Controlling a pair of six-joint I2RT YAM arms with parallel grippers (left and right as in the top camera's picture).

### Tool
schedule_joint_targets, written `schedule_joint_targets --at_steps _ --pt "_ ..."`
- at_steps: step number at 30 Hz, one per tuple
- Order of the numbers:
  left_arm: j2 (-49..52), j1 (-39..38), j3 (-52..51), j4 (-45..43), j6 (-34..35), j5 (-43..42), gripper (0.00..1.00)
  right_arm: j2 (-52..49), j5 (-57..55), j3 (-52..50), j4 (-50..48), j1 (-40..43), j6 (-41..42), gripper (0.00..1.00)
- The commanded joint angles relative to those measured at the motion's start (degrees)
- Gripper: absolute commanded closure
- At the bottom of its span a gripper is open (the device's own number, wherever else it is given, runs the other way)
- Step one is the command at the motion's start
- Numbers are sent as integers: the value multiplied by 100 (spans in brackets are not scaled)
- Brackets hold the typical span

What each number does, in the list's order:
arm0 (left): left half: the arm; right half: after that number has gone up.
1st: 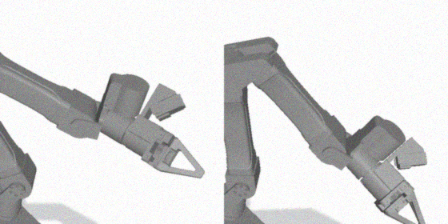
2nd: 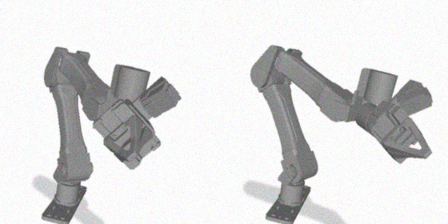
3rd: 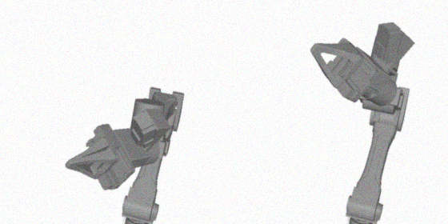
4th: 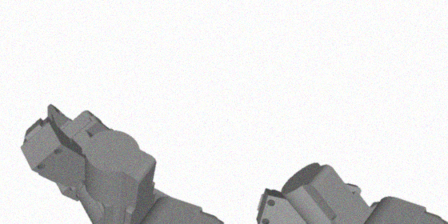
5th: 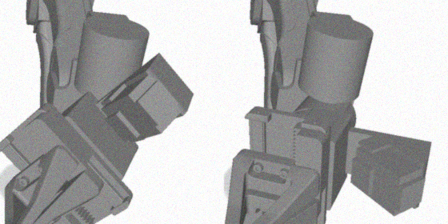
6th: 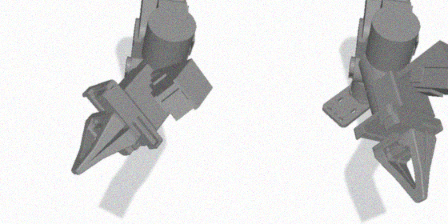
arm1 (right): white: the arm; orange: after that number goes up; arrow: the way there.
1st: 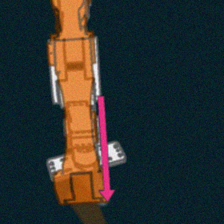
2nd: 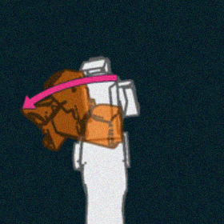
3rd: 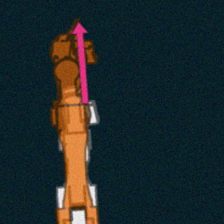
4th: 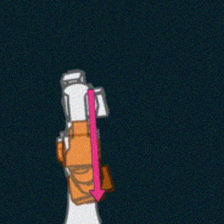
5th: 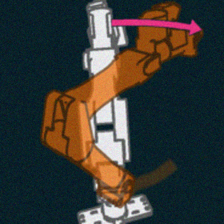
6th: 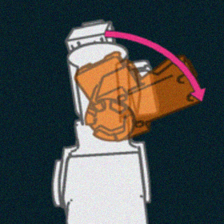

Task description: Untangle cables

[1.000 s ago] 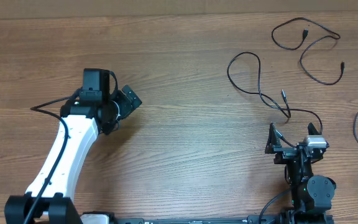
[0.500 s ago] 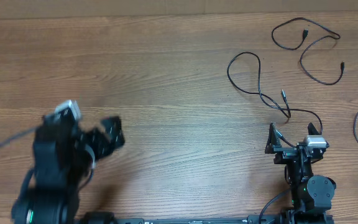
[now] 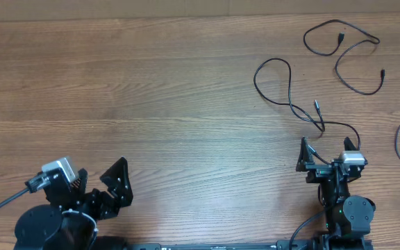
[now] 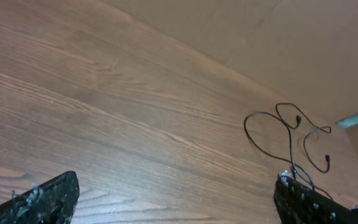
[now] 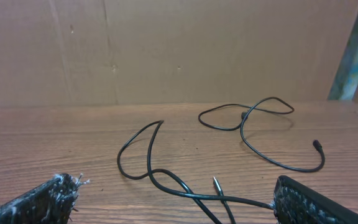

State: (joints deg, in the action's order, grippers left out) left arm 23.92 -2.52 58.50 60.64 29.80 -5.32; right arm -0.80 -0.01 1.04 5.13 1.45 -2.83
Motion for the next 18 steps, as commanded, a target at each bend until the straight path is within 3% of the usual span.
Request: schedule_joint_targets --at_steps 1,10,18 --pt "-424 -11 48 153 -92 -48 1 63 7 -59 -35 13 -24 0" --pt "-1825 -11 48 857 -92 -46 0 63 7 -59 -35 13 -24 0" --pt "-2367 -9 57 2594 -92 -42 0 63 7 -59 -35 13 -24 0"
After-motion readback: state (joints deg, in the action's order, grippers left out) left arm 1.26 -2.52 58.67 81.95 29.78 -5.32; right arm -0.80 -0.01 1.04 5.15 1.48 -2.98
